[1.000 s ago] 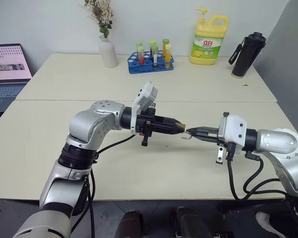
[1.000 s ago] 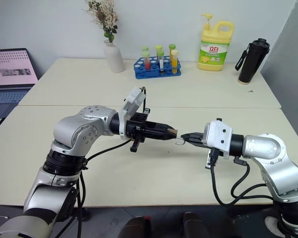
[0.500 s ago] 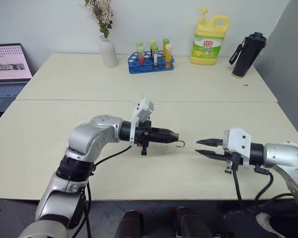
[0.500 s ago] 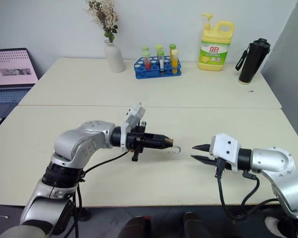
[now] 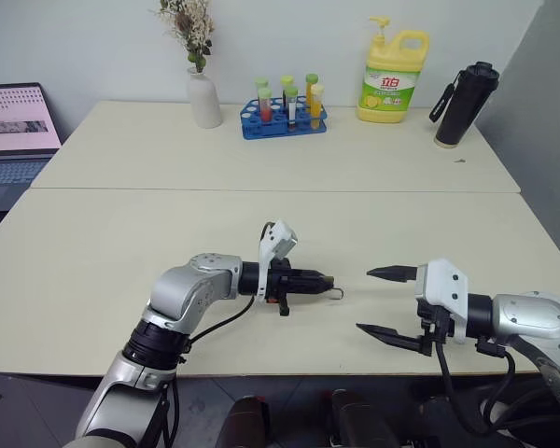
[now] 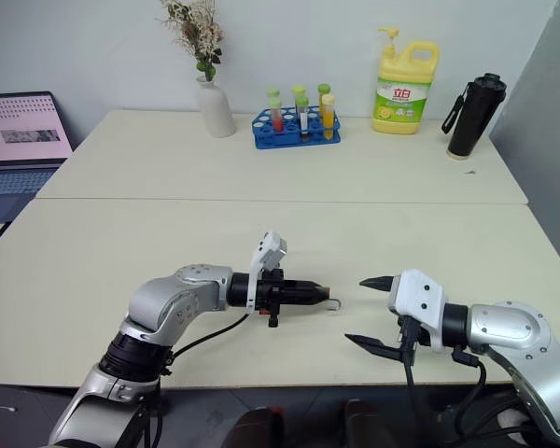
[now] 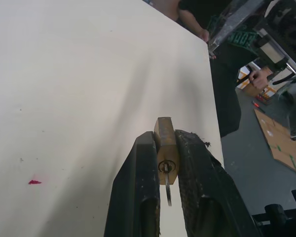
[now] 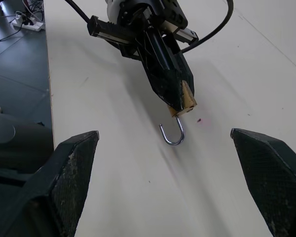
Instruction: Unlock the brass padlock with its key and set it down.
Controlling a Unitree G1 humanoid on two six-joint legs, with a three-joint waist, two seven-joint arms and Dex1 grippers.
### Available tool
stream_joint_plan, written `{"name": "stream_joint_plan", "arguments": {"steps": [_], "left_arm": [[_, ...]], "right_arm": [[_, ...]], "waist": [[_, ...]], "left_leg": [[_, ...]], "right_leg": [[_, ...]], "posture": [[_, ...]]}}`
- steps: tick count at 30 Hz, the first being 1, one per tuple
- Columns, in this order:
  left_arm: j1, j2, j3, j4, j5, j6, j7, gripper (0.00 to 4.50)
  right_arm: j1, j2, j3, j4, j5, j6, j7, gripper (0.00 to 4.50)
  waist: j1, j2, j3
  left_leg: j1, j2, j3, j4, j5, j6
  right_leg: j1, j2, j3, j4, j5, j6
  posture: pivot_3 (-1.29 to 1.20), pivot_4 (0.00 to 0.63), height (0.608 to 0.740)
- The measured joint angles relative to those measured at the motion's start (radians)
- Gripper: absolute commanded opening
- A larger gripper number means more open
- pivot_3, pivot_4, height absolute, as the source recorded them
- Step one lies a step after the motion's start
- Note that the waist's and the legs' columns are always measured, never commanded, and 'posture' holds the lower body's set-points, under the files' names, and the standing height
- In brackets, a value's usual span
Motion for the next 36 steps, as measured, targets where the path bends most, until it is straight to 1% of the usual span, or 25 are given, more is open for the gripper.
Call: {"name": "stream_joint_plan", "arguments": {"steps": [4,14,16,20,21,22,23,27,28,32,36], "left_arm": [[0.009,-0.023,-0.01,0.035,0.028,-0.006,0.031,0.19],[0.009,-0.05,-0.01,0.074,0.043,-0.005,0.046,0.19],[0.007,-0.06,-0.01,0.088,0.046,-0.004,0.049,0.91],[-0.003,-0.067,-0.012,0.122,0.068,-0.015,0.059,2.08],[-0.008,-0.07,-0.013,0.134,0.078,-0.029,0.062,2.47],[-0.01,-0.074,-0.013,0.143,0.087,-0.04,0.063,2.71],[-0.012,-0.079,-0.016,0.146,0.096,-0.053,0.064,3.14],[-0.034,-0.086,-0.021,0.155,0.137,-0.137,0.068,4.38],[-0.042,-0.085,-0.016,0.155,0.145,-0.168,0.071,4.45],[-0.05,-0.073,0.026,0.127,0.156,-0.25,0.085,4.45],[-0.053,0.006,0.094,0.015,0.155,-0.315,0.077,4.45]], "right_arm": [[-0.001,0.001,0.039,0.031,-0.056,-0.024,-0.011,4.5],[0.011,0.005,0.054,0.065,-0.096,-0.054,-0.011,4.5],[0.014,0.005,0.055,0.068,-0.099,-0.054,-0.012,4.5],[0.02,0.006,0.055,0.071,-0.1,-0.055,-0.011,4.5],[0.02,0.006,0.055,0.074,-0.1,-0.056,-0.011,4.5],[0.02,0.006,0.055,0.076,-0.1,-0.058,-0.011,4.5],[0.02,0.006,0.055,0.078,-0.1,-0.059,-0.01,4.5],[0.019,0.006,0.055,0.092,-0.1,-0.062,-0.01,4.5],[0.019,0.006,0.055,0.094,-0.1,-0.062,-0.01,4.5],[0.017,0.006,0.055,0.095,-0.1,-0.064,-0.01,4.5],[0.018,0.006,0.054,0.097,-0.1,-0.068,-0.009,4.5]], "waist": [[-0.001,0.0,0.0],[0.0,0.0,0.0],[0.0,0.0,0.0],[0.0,0.0,0.0],[0.0,0.0,0.0],[0.0,0.0,0.0],[0.0,0.0,0.0],[0.0,0.0,0.0],[0.0,0.0,0.0],[0.0,0.0,0.0],[-0.001,0.0,0.0]], "left_leg": [[0.0,0.0,0.0,0.0,0.0,0.0],[0.0,0.0,0.0,0.0,0.0,0.0],[0.0,0.0,0.0,0.0,0.0,0.0],[0.0,0.0,0.0,0.0,0.0,0.0],[0.0,0.0,0.0,0.0,0.0,0.0],[0.0,0.0,0.0,0.0,0.0,0.0],[0.0,0.0,0.0,0.0,0.0,0.0],[0.0,0.0,0.0,0.0,0.0,0.0],[0.0,0.0,0.0,0.0,0.0,0.0],[0.0,0.0,0.0,0.0,0.0,0.0],[0.0,0.0,0.0,-0.001,0.0,0.0]], "right_leg": [[0.0,0.0,0.0,0.0,0.0,0.0],[0.0,0.0,0.0,0.0,0.0,0.0],[0.0,0.0,0.0,0.0,0.0,0.0],[0.0,0.0,0.0,0.0,0.0,0.0],[0.0,0.0,0.0,0.0,0.0,0.0],[0.0,0.0,0.0,0.0,0.0,0.0],[0.0,0.0,0.0,0.0,0.0,0.0],[0.0,0.0,0.0,0.0,0.0,0.0],[0.0,0.0,0.0,0.0,0.0,0.0],[0.0,0.0,0.0,0.0,0.0,0.0],[0.0,0.0,0.001,0.0,0.0,0.0]], "posture": [[0.0,0.15,0.74],[0.0,0.15,0.74],[0.0,0.15,0.74],[0.0,0.15,0.74],[0.0,0.15,0.74],[0.0,0.15,0.74],[0.0,0.15,0.74],[0.0,0.15,0.74],[0.0,0.15,0.74],[0.0,0.15,0.74],[0.0,0.15,0.74]]}}
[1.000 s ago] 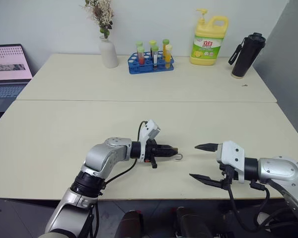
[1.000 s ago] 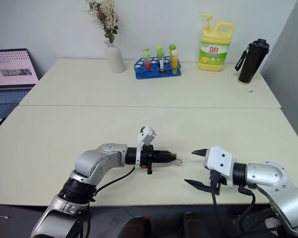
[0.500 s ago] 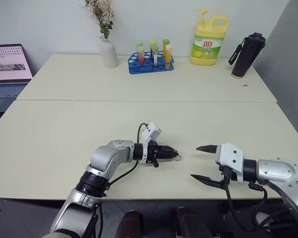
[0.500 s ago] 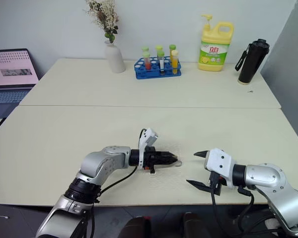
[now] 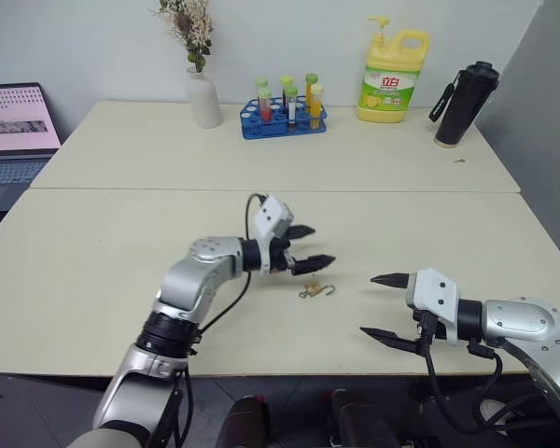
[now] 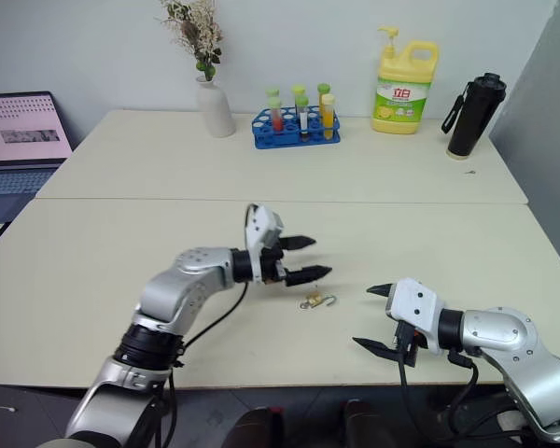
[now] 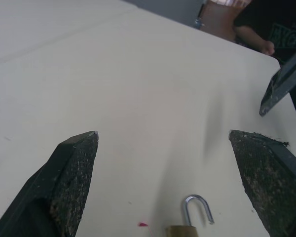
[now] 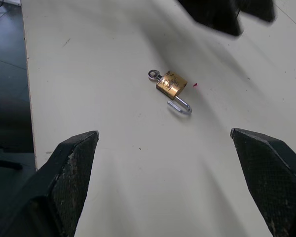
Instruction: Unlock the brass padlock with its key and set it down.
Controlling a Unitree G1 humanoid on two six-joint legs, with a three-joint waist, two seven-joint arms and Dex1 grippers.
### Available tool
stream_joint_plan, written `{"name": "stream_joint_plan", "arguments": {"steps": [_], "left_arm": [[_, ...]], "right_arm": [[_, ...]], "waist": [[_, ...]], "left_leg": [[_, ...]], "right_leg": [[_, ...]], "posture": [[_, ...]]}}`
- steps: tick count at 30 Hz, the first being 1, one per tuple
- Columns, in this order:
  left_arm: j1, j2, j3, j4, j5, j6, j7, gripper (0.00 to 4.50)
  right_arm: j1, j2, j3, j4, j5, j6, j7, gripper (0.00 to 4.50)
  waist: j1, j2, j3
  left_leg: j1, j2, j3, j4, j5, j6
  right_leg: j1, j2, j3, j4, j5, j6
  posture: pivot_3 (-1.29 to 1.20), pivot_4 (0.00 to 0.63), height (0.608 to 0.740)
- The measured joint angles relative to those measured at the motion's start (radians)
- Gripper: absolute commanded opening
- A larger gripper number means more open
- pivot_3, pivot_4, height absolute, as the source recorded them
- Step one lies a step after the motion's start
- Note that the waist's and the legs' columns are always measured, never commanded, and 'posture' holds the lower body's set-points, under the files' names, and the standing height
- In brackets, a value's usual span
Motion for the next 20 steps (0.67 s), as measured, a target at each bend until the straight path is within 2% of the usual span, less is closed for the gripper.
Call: {"name": "stream_joint_plan", "arguments": {"steps": [4,9,13,20], "left_arm": [[0.071,0.192,0.081,-0.126,0.001,-0.025,-0.054,4.45],[0.193,0.325,0.123,-0.224,-0.003,-0.047,-0.108,4.45],[0.293,0.388,0.157,-0.279,-0.003,-0.083,-0.142,4.45],[0.398,0.411,0.169,-0.381,-0.047,-0.056,-0.147,4.45]], "right_arm": [[-0.01,-0.002,-0.012,0.018,0.002,-0.004,0.013,4.5],[-0.054,-0.004,-0.022,0.045,0.011,-0.005,0.043,4.5],[-0.083,-0.017,-0.023,0.083,0.028,-0.007,0.09,4.5],[-0.119,-0.03,-0.021,0.141,0.033,-0.041,0.145,4.5]], "waist": [[-0.003,0.0,0.0],[0.002,0.0,0.0],[0.003,0.0,0.0],[0.002,0.0,0.0]], "left_leg": [[0.001,0.001,0.001,-0.001,0.0,0.0],[0.001,0.0,0.001,0.0,0.0,0.0],[0.0,0.0,0.001,0.0,0.0,0.0],[0.001,0.001,0.001,-0.001,0.0,0.0]], "right_leg": [[0.0,0.0,0.0,0.0,0.0,0.0],[0.0,-0.001,0.0,-0.001,0.0,0.0],[0.0,-0.002,0.0,-0.001,0.0,0.0],[0.0,-0.002,0.0,-0.001,0.0,0.0]], "posture": [[0.0,0.15,0.74],[0.0,0.15,0.74],[0.0,0.15,0.74],[0.0,0.15,0.74]]}}
